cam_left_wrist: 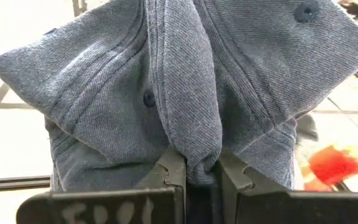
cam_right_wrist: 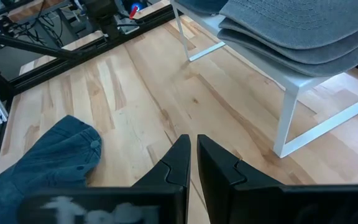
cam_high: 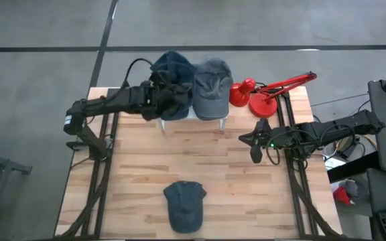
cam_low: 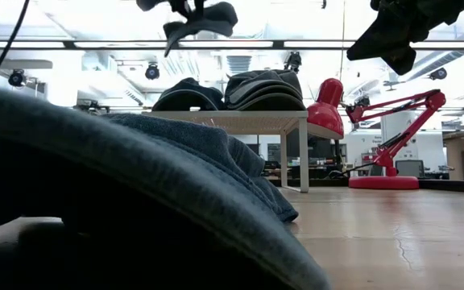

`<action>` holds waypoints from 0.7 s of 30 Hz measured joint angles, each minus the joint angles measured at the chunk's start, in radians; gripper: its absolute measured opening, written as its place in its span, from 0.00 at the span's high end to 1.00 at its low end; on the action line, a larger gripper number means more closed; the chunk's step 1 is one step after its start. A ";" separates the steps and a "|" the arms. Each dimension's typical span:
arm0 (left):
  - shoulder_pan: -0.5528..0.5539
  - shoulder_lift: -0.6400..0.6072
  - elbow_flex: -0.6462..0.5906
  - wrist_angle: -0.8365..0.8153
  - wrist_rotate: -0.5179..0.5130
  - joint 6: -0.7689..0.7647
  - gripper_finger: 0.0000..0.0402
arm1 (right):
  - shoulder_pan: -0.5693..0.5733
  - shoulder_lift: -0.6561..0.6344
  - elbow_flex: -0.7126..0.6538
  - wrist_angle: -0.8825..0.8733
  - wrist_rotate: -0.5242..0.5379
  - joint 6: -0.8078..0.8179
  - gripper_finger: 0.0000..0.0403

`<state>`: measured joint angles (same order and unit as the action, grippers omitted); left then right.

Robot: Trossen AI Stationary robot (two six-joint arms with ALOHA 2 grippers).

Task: Pick & Place hat
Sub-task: Stack the top black cap on the black cap on the shelf

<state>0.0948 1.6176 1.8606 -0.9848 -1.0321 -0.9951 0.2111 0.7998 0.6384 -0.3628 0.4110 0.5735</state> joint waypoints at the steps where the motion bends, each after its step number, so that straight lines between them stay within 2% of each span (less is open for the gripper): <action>1: 0.016 0.003 0.000 -0.001 0.009 0.001 0.91 | 0.000 0.000 0.000 0.000 0.000 0.000 0.93; 5: 0.068 0.027 0.000 -0.015 0.067 0.004 0.91 | 0.000 0.000 0.000 0.000 0.000 0.000 0.93; 11: 0.119 0.068 0.000 -0.097 0.109 -0.057 0.91 | 0.000 0.000 0.000 0.000 0.000 0.002 0.93; 21: 0.181 0.116 0.000 -0.134 0.193 -0.080 0.91 | 0.000 0.000 0.000 -0.001 0.000 0.002 0.93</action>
<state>0.2757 1.7338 1.8603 -1.1186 -0.8394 -1.0750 0.2111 0.7998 0.6384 -0.3634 0.4110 0.5755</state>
